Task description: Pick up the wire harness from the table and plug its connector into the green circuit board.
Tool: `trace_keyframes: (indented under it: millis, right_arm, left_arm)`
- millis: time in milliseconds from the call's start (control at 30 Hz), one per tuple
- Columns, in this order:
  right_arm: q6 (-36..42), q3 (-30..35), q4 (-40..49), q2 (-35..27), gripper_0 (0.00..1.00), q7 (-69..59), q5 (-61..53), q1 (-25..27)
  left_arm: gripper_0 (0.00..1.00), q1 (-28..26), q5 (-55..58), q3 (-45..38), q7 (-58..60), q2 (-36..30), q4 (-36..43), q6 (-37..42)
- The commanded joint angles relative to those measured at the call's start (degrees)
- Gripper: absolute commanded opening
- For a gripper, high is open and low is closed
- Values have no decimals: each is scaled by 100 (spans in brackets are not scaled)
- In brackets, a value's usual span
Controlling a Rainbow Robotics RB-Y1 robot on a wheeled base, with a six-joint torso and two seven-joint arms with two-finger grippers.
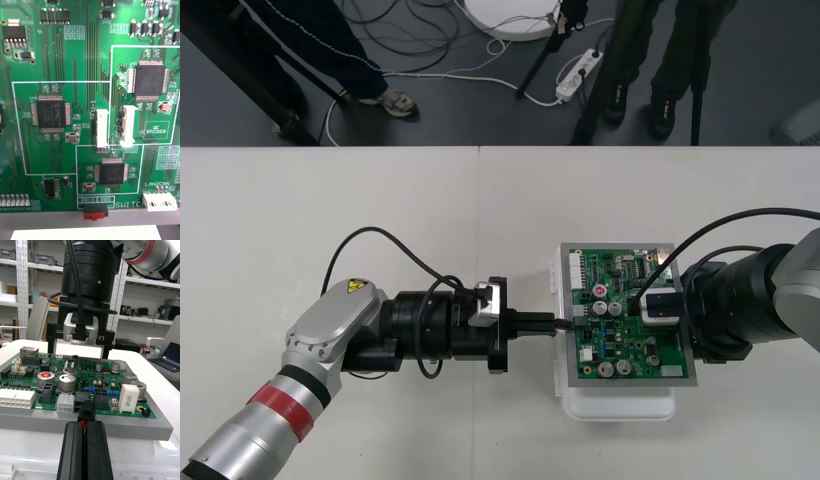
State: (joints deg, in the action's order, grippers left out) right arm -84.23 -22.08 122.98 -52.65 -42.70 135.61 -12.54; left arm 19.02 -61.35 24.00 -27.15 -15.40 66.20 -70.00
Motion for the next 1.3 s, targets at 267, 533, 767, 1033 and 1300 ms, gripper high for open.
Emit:
trace_keyframes:
  millis: [267, 533, 767, 1033, 1300]
  right_arm:
    - [144, -59, 103, 115, 100, 183, 18, -20]
    - [170, -59, 103, 115, 100, 210, 18, -20]
    - [170, -59, 103, 115, 100, 218, 27, -20]
    - [179, -59, 103, 115, 100, 227, 36, -20]
    - [179, -59, 103, 115, 100, 218, 36, -20]
  left_arm:
    - [0, 207, 141, 96, -309, 73, 77, 241]
    - [0, 198, 149, 105, -309, -68, 77, 232]
    - [0, 190, 202, 96, -300, -112, 77, 232]
    - [0, 163, 290, 87, -309, -156, 77, 232]
    - [0, 163, 264, 114, -318, -191, 77, 224]
